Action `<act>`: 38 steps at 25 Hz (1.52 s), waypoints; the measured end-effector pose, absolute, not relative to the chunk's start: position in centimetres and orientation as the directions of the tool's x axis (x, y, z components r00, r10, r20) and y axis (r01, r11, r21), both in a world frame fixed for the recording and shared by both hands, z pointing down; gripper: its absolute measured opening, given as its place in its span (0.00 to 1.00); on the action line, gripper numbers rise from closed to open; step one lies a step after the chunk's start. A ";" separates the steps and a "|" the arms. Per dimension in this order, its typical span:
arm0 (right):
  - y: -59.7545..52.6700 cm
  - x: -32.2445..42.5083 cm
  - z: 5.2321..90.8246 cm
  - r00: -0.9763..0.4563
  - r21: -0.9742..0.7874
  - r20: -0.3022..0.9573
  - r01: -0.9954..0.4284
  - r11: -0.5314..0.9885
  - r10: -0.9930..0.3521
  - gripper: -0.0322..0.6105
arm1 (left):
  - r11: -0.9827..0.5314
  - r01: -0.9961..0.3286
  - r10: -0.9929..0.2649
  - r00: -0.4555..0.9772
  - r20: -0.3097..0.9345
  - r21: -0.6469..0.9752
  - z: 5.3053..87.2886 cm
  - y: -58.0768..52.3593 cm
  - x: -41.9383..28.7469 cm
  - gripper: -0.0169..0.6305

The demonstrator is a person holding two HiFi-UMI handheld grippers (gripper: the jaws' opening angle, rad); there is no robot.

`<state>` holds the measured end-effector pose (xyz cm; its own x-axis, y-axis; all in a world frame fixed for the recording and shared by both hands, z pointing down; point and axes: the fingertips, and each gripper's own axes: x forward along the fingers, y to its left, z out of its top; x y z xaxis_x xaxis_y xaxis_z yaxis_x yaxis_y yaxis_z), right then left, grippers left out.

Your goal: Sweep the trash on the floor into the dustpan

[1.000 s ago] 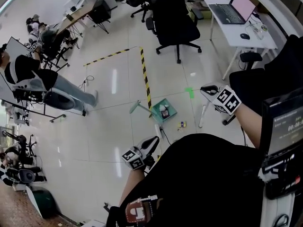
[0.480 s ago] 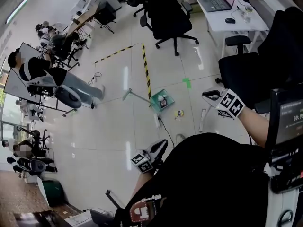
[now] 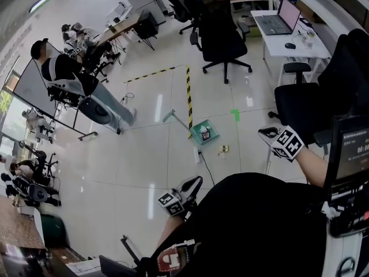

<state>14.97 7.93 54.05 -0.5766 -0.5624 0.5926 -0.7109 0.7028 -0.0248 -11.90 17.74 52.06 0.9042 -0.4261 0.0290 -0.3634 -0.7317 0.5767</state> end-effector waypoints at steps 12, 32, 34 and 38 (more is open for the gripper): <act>8.7 8.3 53.4 -0.587 -0.017 0.574 -0.706 0.708 -0.571 0.05 | -0.729 -0.366 -0.398 0.914 0.076 0.579 54.4 20.1 -18.3 0.03; 3.7 11.4 54.6 -0.662 -0.075 0.577 -0.627 0.776 -0.479 0.05 | -0.703 -0.401 -0.461 0.886 0.053 0.587 54.1 15.3 -11.3 0.03; 3.5 11.7 54.8 -0.654 -0.062 0.584 -0.626 0.777 -0.480 0.05 | -0.704 -0.407 -0.456 0.887 0.070 0.582 54.5 15.1 -11.3 0.03; 2.9 12.2 55.0 -0.644 -0.044 0.589 -0.628 0.777 -0.488 0.05 | -0.704 -0.378 -0.451 0.892 0.033 0.602 54.0 14.4 -10.8 0.03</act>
